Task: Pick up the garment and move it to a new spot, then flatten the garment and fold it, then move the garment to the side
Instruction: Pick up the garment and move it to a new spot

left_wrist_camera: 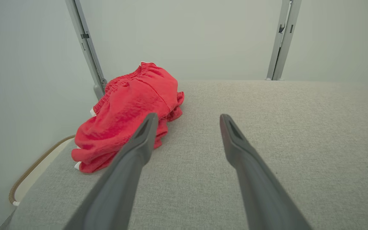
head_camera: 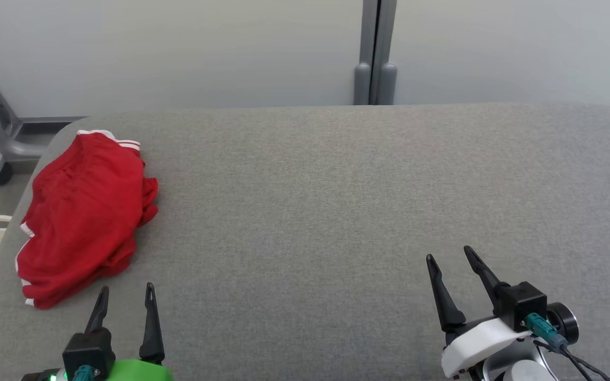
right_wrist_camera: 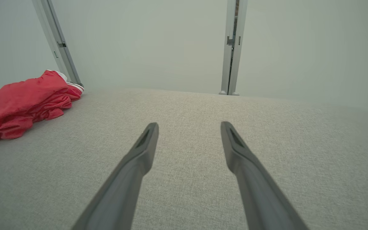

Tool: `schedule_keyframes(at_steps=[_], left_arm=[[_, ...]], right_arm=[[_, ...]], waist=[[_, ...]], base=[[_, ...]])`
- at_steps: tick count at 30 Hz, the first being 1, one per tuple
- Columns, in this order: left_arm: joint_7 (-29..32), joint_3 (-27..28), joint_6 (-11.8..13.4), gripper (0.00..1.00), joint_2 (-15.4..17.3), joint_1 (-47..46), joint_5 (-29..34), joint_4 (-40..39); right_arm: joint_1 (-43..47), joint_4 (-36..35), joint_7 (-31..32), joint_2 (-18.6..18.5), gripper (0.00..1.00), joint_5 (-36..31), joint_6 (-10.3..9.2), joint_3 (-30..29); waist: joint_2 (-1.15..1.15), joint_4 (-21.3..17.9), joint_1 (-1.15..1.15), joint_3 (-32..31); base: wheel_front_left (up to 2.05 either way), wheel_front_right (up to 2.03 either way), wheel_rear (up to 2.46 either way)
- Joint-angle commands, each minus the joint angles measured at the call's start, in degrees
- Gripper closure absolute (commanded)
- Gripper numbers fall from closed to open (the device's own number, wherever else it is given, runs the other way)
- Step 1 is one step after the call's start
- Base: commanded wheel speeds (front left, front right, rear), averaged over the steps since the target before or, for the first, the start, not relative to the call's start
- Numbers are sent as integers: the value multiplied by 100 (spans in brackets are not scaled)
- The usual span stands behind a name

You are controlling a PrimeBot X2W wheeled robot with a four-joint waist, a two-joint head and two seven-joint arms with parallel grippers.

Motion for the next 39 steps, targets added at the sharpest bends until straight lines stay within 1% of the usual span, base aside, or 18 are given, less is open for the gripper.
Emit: schedule_keyframes(at_steps=[1, 11, 15, 19, 24, 29, 33, 36, 39], left_arm=[[10, 24, 12, 0, 49, -77, -32, 0], [116, 14, 3, 0, 177, -26, -72, 14], [167, -16, -15, 0, 207, 28, -99, 20], [198, -57, -31, 0, 228, 29, -99, 13], [226, -79, 11, 0, 241, 55, -107, -24], [322, -94, 2, 0, 271, 29, -146, -64], [557, -56, -127, 0, 452, -250, -204, -197], [860, -43, -311, 0, 667, -570, -269, -284], [1319, 23, -517, 0, 912, -1048, -415, -370]], right_arm=[[49, 7, -25, -19, 0, 14, 0, -1], [91, 16, -36, -18, 0, 45, 0, -30], [76, 33, -32, -19, 0, 61, 0, 11], [40, 60, -31, -20, 0, 83, 0, 54], [60, 105, -34, -19, 0, 113, 0, 120], [55, 159, -37, -21, 0, 130, 0, 156], [55, 156, -39, -21, 0, 59, 0, 105], [33, 138, -39, -21, 0, 31, 0, 67], [1, 113, -33, -20, 0, -5, 0, 45]], waist=[[0, 238, 0, -9], [0, 1234, 0, -62], [0, 1524, 0, -81], [0, 1684, 0, -70], [0, 1716, 0, -74], [0, 1573, 0, -77], [0, 1357, 0, -40], [0, 1211, 0, 14], [0, 1059, 0, 105]], base=[[0, 0, 0], [0, 0, 0], [0, 0, 0], [0, 0, 0], [0, 0, 0], [0, 0, 0], [0, 0, 0], [0, 0, 0], [0, 0, 0]])
